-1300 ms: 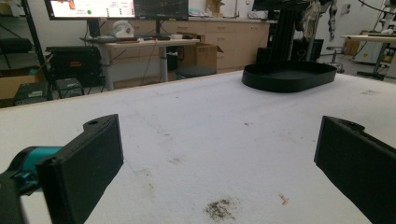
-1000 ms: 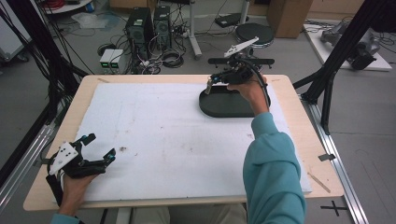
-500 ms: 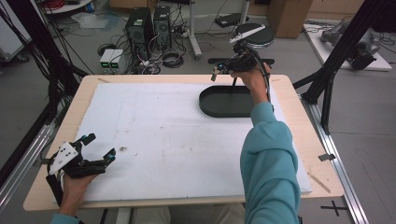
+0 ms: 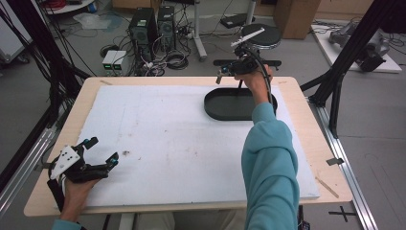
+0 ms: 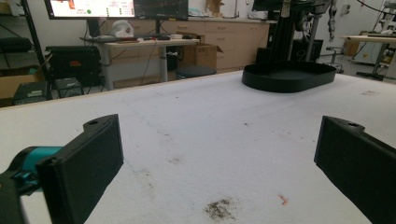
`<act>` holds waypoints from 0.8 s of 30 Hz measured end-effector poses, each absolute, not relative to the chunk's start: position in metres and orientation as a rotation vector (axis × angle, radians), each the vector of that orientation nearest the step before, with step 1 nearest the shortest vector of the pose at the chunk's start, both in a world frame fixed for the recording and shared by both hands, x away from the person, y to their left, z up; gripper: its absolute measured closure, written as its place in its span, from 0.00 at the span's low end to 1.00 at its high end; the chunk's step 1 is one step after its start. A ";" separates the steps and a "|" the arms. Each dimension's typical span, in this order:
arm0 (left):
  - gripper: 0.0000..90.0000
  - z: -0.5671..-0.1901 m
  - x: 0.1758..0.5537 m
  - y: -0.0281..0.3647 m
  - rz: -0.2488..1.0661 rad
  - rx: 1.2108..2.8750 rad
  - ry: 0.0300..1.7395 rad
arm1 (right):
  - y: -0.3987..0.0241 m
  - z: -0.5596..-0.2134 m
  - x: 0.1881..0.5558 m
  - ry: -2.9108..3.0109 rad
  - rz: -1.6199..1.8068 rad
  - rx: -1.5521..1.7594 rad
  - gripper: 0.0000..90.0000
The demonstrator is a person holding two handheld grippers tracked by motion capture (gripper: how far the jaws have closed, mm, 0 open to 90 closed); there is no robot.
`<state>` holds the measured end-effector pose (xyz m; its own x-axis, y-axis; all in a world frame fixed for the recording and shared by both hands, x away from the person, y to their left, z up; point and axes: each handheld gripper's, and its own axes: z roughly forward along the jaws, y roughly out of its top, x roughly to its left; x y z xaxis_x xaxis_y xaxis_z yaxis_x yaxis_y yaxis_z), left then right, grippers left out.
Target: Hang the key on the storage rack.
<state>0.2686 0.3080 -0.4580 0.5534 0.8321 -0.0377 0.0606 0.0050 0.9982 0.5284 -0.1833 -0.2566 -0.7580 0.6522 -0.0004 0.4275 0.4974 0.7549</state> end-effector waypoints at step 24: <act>0.02 -0.458 0.268 0.308 0.726 1.457 0.814 | -0.180 -0.267 0.538 2.432 1.021 0.946 0.98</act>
<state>0.2684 0.3078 -0.4580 0.5522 0.8330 -0.0353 0.0601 0.0024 0.9982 0.5384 -0.1802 -0.2673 -0.7215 0.6906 -0.0496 0.4484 0.5206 0.7266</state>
